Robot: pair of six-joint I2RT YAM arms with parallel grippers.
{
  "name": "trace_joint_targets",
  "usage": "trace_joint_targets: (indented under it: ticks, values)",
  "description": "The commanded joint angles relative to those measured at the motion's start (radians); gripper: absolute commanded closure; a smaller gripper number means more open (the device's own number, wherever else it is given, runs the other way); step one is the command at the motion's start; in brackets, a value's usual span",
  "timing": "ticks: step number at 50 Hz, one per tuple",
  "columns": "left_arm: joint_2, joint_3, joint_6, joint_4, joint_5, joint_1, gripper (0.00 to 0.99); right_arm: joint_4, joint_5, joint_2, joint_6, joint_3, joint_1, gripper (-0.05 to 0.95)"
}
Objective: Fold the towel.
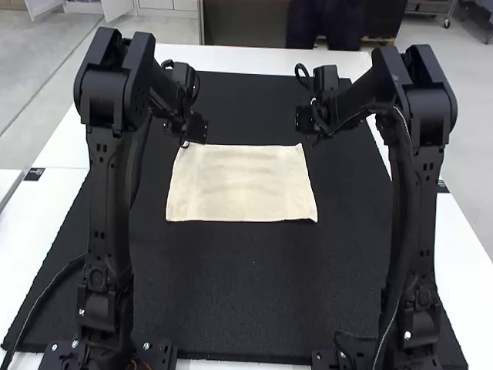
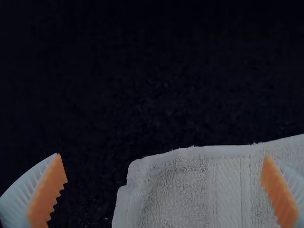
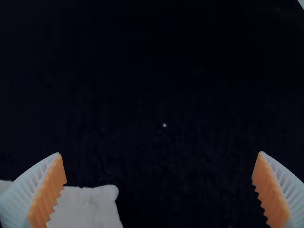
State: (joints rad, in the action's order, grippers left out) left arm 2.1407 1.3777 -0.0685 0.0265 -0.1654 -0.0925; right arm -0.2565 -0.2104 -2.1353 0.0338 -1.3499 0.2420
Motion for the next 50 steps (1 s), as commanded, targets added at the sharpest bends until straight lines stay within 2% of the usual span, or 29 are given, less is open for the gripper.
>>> trace_joint_targets:
  ticks: [1,33,50]
  values:
    - [0.013,0.027,-0.004,0.013,-0.008,0.0,0.036,0.007,-0.006,-0.003,0.006,-0.026,0.017,-0.01]
    - [0.031,0.027,-0.007,0.032,-0.008,-0.004,0.036,0.071,0.017,-0.017,-0.005,-0.017,0.025,-0.01]
    - [0.039,0.03,-0.007,0.03,-0.008,-0.004,0.036,0.068,0.016,-0.051,-0.003,-0.005,0.037,-0.01]
